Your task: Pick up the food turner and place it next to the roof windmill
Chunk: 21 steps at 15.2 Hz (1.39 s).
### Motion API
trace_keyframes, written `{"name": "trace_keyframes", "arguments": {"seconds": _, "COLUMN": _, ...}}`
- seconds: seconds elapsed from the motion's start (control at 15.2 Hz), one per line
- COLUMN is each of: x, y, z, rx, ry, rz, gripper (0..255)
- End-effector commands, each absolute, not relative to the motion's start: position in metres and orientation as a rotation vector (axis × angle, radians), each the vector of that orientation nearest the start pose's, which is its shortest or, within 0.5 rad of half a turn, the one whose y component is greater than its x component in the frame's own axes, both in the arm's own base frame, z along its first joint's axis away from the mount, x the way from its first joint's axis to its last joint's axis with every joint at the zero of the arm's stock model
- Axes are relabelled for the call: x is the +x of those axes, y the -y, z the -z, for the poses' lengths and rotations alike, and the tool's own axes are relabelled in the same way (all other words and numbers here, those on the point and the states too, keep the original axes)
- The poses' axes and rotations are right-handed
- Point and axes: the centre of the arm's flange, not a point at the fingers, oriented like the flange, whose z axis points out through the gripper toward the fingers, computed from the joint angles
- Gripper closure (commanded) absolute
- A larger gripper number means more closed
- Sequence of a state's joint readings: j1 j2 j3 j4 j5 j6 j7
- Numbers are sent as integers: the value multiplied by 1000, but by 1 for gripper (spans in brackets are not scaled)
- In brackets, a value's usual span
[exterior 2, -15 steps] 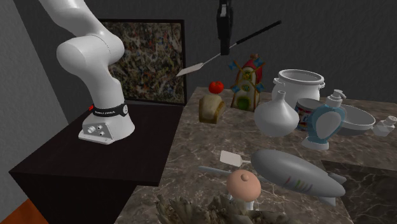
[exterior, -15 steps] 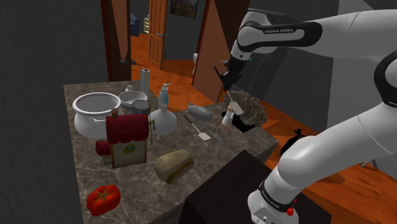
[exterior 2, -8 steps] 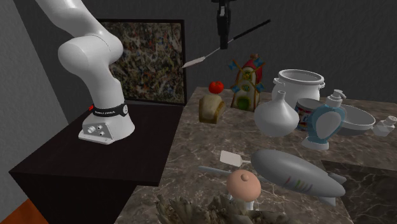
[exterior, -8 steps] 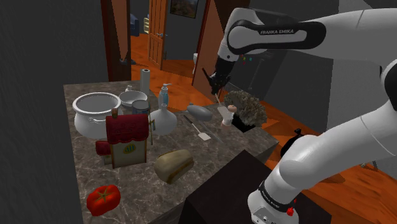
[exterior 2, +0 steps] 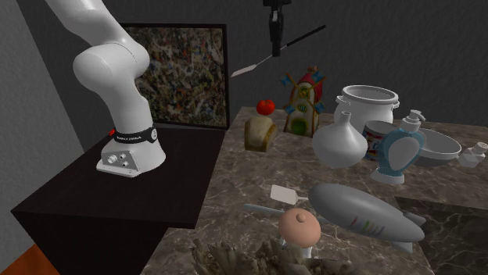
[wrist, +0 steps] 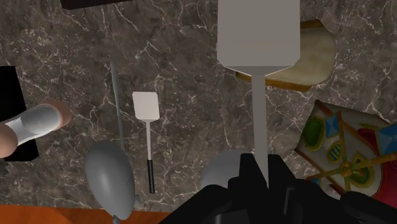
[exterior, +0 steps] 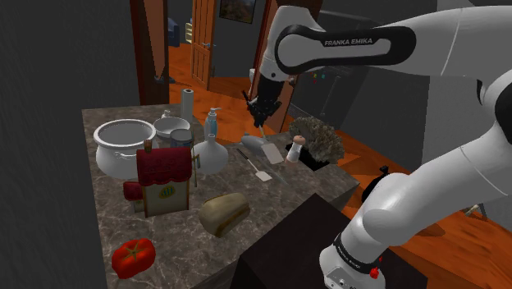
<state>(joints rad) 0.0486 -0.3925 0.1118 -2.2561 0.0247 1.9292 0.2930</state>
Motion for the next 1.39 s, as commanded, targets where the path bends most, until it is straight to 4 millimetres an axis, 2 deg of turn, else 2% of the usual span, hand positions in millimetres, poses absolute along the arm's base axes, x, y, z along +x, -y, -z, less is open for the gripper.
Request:
{"name": "trace_keyframes", "arguments": {"seconds": 0.0, "x": 436, "y": -79, "z": -513, "rx": -3136, "ry": -233, "rz": 104, "gripper": 255}}
{"name": "trace_keyframes", "arguments": {"seconds": 1.32, "x": 436, "y": -79, "z": -408, "rx": -3136, "ry": -233, "rz": 104, "gripper": 255}}
